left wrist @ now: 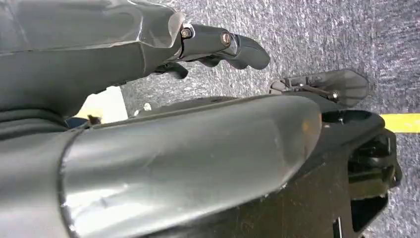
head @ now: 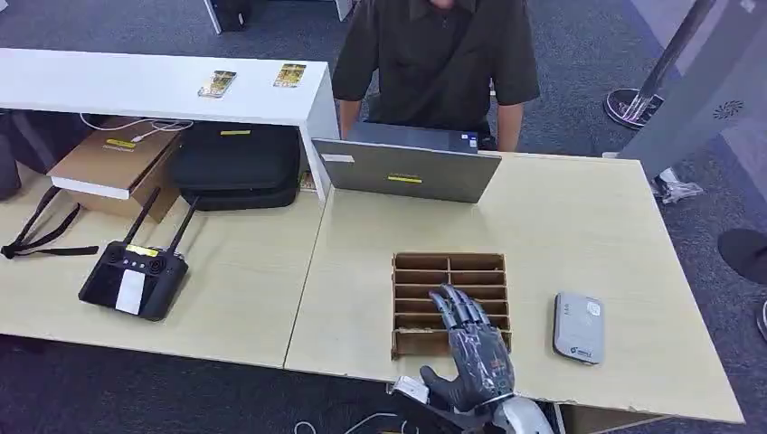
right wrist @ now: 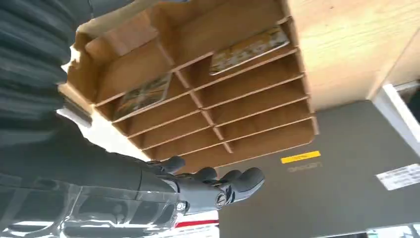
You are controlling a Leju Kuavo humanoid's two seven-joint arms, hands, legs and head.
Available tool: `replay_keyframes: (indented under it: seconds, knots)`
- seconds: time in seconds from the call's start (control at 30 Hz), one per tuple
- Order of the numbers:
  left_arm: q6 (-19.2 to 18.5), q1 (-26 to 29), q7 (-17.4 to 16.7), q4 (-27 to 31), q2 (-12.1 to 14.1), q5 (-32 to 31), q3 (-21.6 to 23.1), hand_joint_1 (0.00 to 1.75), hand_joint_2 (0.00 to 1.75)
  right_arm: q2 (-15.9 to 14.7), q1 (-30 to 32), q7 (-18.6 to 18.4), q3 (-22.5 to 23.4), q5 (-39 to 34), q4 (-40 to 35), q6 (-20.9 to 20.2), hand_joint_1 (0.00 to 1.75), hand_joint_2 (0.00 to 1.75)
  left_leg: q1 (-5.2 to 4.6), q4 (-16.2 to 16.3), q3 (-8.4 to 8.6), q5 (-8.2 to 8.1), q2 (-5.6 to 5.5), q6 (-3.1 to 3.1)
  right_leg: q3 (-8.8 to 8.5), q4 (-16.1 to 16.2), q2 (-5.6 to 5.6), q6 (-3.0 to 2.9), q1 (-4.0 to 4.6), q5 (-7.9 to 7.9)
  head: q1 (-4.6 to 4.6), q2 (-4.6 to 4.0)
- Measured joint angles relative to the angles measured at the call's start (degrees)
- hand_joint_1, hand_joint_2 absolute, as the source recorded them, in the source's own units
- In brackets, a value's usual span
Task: Pass the card to the sensor for recognition and then transmit it.
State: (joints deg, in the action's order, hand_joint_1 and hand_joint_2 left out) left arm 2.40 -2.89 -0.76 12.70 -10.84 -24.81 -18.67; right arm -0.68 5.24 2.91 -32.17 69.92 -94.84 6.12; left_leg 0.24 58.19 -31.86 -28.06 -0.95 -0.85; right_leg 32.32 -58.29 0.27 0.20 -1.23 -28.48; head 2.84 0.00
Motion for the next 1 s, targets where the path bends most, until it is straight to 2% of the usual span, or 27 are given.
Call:
replay_keyframes:
  seconds: [0.3,0.5,0.73,1.0]
  knots:
    - [-0.4,-0.2,0.0,0.0,0.0,-1.0,0.0,0.0,0.0,2.2,-2.0,2.1,-0.3,0.3,3.6,0.1,0.0,1.75,0.0,0.0,0.0,0.0,0.0,0.0,0.0,0.0,0.0,0.0,0.0,0.0,0.0,0.0]
    - [-0.7,-0.3,0.0,0.0,-0.2,-1.2,0.0,0.0,0.0,2.6,-2.7,2.8,-0.3,1.1,4.9,0.2,0.0,1.75,0.0,0.0,0.0,0.0,0.0,0.0,0.0,0.0,0.0,0.0,0.0,0.0,0.0,0.0]
    - [-0.9,-0.2,-0.1,0.0,-0.3,-1.0,0.0,0.0,0.0,2.5,-3.0,0.2,0.4,4.4,5.7,-3.3,0.0,1.75,0.0,0.0,0.0,0.0,0.0,0.0,0.0,0.0,0.0,0.0,0.0,0.0,0.0,0.0]
    - [-0.6,0.3,0.1,0.0,-0.2,-0.8,-0.2,0.0,0.0,1.6,-3.1,-0.4,1.2,5.5,5.7,-3.5,0.0,1.75,0.0,0.0,0.0,0.0,0.0,0.0,0.0,0.0,0.0,0.0,0.0,0.0,0.0,0.0]
